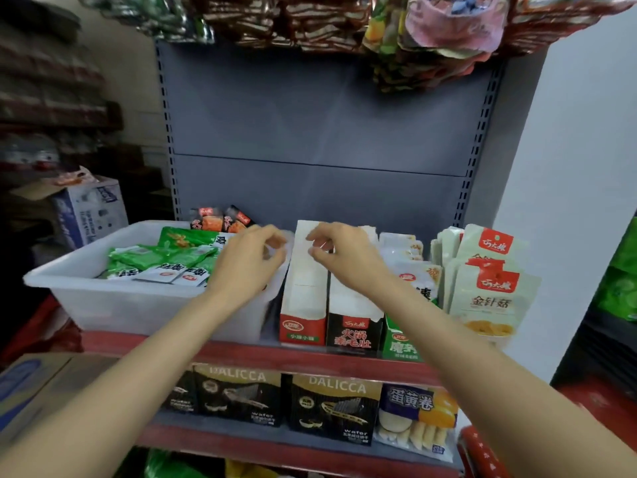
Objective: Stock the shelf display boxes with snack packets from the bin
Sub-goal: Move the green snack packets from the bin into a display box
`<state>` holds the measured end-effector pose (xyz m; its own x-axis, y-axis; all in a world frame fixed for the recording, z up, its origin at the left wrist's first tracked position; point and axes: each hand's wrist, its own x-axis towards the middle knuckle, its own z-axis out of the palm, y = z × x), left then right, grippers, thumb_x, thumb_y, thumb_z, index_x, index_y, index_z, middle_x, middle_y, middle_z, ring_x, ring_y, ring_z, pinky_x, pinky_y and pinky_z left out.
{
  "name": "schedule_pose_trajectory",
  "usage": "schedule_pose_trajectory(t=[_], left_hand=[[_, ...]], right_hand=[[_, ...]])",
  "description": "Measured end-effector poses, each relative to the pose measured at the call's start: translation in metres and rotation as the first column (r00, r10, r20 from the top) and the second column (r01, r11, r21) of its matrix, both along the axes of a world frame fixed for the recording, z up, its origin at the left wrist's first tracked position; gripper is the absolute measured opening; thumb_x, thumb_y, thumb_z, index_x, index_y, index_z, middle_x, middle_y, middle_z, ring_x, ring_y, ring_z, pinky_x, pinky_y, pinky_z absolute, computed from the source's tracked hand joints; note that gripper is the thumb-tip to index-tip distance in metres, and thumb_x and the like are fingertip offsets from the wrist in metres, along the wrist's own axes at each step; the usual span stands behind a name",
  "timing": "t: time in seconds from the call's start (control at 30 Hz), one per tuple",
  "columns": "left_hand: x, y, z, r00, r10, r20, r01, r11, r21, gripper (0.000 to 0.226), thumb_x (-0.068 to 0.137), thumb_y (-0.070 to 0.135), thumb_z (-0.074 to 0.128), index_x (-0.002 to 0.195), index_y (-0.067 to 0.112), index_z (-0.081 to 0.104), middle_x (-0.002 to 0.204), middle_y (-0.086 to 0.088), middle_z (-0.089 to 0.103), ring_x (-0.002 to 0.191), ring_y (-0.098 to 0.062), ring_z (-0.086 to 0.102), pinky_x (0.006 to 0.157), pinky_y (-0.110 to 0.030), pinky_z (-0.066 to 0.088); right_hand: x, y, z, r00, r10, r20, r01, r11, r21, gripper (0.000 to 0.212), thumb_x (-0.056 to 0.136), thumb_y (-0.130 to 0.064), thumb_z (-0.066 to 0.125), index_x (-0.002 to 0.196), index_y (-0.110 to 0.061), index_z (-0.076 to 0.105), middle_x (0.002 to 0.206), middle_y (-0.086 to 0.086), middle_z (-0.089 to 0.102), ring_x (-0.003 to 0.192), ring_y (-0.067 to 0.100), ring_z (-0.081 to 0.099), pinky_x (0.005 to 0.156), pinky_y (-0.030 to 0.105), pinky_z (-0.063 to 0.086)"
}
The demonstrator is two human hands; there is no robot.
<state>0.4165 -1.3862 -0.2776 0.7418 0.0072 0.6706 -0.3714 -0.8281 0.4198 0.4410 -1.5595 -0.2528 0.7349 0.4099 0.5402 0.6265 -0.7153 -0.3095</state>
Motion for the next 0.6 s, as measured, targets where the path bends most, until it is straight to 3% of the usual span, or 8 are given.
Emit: schedule_pose_trajectory(t=[0.1,0.2,0.3,0.37,0.47,0.53,0.6], left_hand=[[0.004,0.054,0.004,0.990,0.141,-0.027,-0.142,0.989,-0.036,0.012,0.086,0.011,0.061,0.095,0.013,0.069,0.089,-0.001,0.068,0.077,-0.018,0.058,0.074,-0.030,0.046],[0.020,0.107,0.001,0.947,0.261,-0.188,-0.274,0.961,-0.045,0.018,0.087,0.014,0.061,0.103,0.009,0.067,0.099,-0.008,0.069,0.094,-0.026,0.063,0.085,-0.035,0.049],[0.035,0.143,-0.003,0.860,0.319,-0.397,-0.310,0.947,0.089,0.042,0.087,0.028,0.065,0.122,0.005,0.059,0.124,-0.012,0.061,0.114,-0.028,0.056,0.096,-0.034,0.043],[0.039,0.153,-0.005,0.793,0.326,-0.515,-0.251,0.945,0.210,0.057,0.084,0.039,0.067,0.130,0.008,0.053,0.130,-0.007,0.058,0.115,-0.025,0.055,0.093,-0.029,0.043],[0.040,0.159,-0.009,0.710,0.252,-0.657,-0.152,0.966,0.207,0.053,0.082,0.043,0.068,0.122,0.009,0.057,0.113,-0.006,0.066,0.099,-0.020,0.062,0.084,-0.026,0.046],[0.041,0.161,-0.011,0.724,0.185,-0.665,-0.132,0.983,0.130,0.040,0.086,0.036,0.066,0.109,0.004,0.062,0.097,-0.008,0.067,0.094,-0.025,0.065,0.084,-0.032,0.051],[0.037,0.162,-0.009,0.761,0.190,-0.621,-0.152,0.982,0.114,0.021,0.093,0.021,0.056,0.090,0.001,0.061,0.083,-0.013,0.062,0.080,-0.029,0.068,0.069,-0.034,0.053]], right_hand=[[0.015,0.054,-0.010,0.993,0.067,-0.095,-0.073,0.996,-0.059,0.033,0.089,-0.021,0.059,0.120,-0.008,0.058,0.117,0.009,0.062,0.106,0.024,0.057,0.088,0.035,0.047],[0.035,0.105,-0.018,0.970,0.093,-0.223,-0.126,0.982,-0.138,0.048,0.088,-0.024,0.061,0.131,-0.008,0.048,0.129,0.015,0.054,0.119,0.031,0.050,0.095,0.039,0.043],[0.050,0.143,-0.022,0.941,0.101,-0.322,-0.187,0.950,-0.249,0.059,0.092,-0.021,0.056,0.143,-0.003,0.032,0.146,0.017,0.038,0.132,0.031,0.039,0.104,0.034,0.034],[0.056,0.160,-0.024,0.912,0.123,-0.391,-0.247,0.926,-0.284,0.058,0.095,-0.012,0.048,0.147,-0.005,0.024,0.152,0.016,0.029,0.137,0.029,0.032,0.107,0.031,0.029],[0.065,0.177,-0.027,0.895,0.089,-0.438,-0.280,0.875,-0.395,0.051,0.094,-0.002,0.038,0.144,-0.003,0.029,0.146,0.017,0.038,0.130,0.032,0.039,0.105,0.036,0.035],[0.070,0.183,-0.030,0.896,0.045,-0.442,-0.269,0.846,-0.460,0.043,0.094,-0.003,0.036,0.137,-0.002,0.040,0.139,0.019,0.046,0.122,0.034,0.046,0.100,0.039,0.039],[0.074,0.184,-0.031,0.906,0.019,-0.423,-0.233,0.857,-0.459,0.039,0.095,-0.007,0.037,0.134,-0.003,0.044,0.131,0.019,0.052,0.114,0.033,0.051,0.092,0.036,0.043]])
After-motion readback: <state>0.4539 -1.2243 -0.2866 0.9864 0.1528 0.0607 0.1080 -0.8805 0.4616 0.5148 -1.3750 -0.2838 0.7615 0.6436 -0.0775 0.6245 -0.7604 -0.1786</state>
